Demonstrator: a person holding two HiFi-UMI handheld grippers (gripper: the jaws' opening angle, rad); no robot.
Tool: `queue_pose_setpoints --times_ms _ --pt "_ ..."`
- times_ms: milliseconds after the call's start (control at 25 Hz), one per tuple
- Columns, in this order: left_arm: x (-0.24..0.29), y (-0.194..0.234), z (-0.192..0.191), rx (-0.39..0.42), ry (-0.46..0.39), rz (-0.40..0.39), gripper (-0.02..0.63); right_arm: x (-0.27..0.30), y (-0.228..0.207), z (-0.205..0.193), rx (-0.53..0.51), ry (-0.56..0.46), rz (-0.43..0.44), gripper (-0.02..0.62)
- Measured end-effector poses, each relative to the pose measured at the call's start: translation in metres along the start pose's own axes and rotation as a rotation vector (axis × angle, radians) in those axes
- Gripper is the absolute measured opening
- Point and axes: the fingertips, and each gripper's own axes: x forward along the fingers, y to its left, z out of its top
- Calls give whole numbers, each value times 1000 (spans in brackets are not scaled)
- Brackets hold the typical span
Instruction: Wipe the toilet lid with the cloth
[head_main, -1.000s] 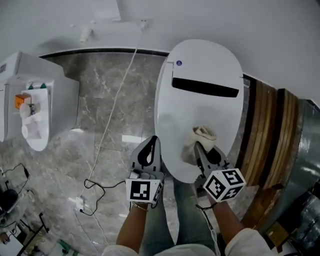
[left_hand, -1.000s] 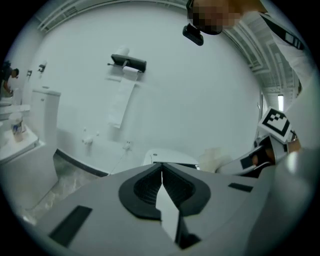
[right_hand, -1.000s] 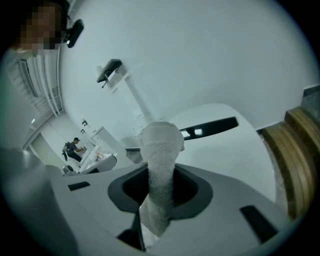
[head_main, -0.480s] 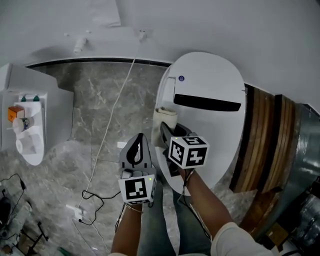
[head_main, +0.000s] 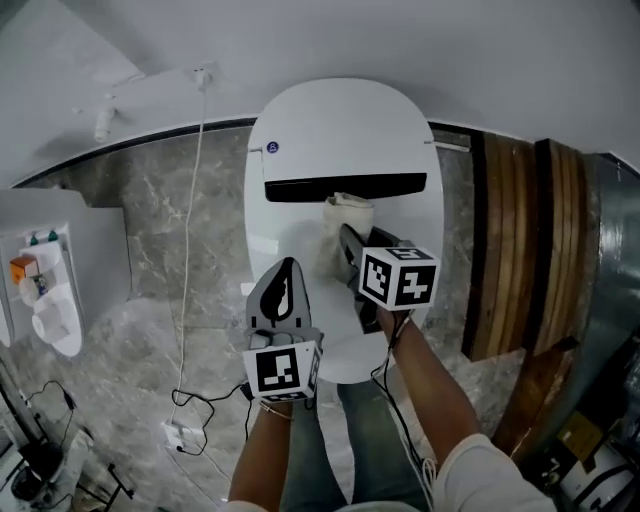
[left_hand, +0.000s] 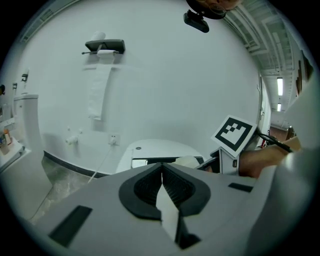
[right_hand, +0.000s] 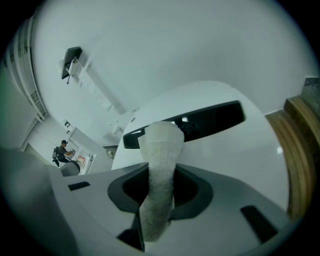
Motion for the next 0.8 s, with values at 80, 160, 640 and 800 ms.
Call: queue_pose_setpoints --times_ms 80,160,640,800 --pt "13 -36 -3 1 0 -41 15 -22 -46 6 10 -16 -46 86" --pt "21 -68 -7 3 9 -78 15 -44 -93 9 34 -34 -103 86" --pt "9 -90 -20 0 17 -86 15 -93 -149 15 39 -116 -230 86" --pt "-18 -38 -18 -19 0 -9 15 -71 -68 5 12 -108 -119 86"
